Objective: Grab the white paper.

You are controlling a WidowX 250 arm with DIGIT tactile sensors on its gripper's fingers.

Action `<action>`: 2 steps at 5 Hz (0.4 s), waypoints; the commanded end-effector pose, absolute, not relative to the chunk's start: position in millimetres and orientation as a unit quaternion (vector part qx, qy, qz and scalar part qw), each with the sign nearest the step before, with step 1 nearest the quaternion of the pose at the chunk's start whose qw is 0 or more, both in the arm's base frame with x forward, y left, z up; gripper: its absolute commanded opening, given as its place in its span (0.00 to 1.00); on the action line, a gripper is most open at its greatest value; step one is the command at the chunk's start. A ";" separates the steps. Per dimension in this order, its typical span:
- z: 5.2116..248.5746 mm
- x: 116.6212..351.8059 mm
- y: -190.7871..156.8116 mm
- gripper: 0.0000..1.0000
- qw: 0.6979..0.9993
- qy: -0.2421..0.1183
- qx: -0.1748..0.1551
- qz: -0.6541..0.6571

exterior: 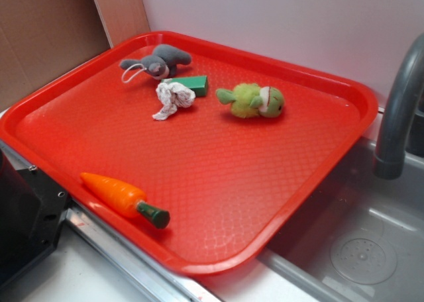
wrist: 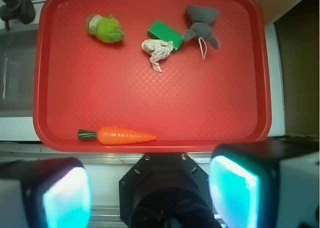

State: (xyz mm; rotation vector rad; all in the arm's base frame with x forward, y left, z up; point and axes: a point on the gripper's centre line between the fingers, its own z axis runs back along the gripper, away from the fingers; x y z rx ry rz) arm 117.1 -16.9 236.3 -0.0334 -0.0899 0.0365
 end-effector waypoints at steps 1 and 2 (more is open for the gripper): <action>236.3 117.1 -16.9 1.00 0.999 -0.045 -0.017 0.018; 229.0 127.1 -11.3 1.00 0.990 -0.044 0.009 0.136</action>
